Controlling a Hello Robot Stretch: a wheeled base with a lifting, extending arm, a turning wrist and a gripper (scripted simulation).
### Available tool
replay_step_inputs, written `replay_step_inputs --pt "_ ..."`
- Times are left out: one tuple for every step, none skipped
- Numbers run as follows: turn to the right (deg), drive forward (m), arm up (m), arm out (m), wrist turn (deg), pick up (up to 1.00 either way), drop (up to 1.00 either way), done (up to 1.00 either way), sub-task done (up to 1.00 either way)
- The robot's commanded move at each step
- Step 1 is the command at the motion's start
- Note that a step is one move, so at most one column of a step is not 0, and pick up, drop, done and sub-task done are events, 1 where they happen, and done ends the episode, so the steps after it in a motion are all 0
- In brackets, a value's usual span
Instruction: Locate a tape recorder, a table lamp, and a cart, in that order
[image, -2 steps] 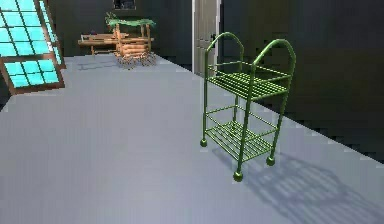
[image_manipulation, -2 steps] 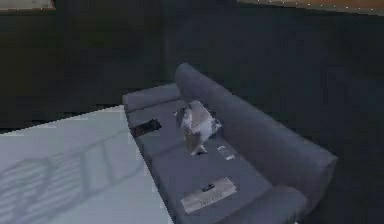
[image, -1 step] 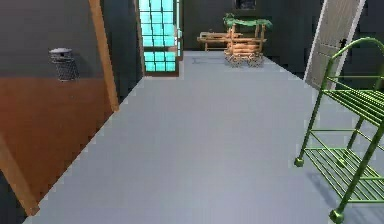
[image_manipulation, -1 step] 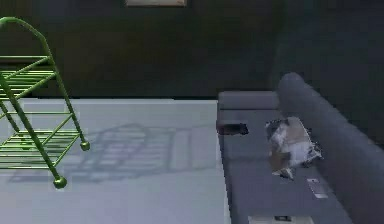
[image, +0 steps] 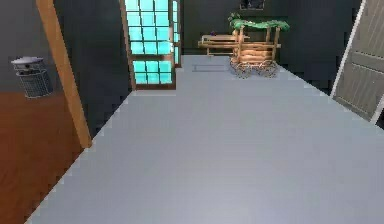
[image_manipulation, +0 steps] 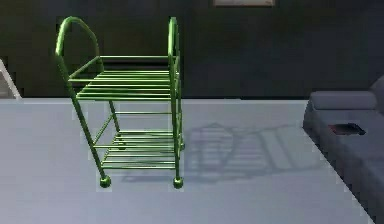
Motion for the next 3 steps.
replay_step_inputs --pt "0.0 1.0 0.0 0.0 0.0 0.0 0.0 0.0 0.0" --pt "0.0 1.0 0.0 0.0 0.0 0.0 0.0 0.0 0.0" --pt "0.0 1.0 0.0 0.0 0.0 0.0 0.0 0.0 0.0"
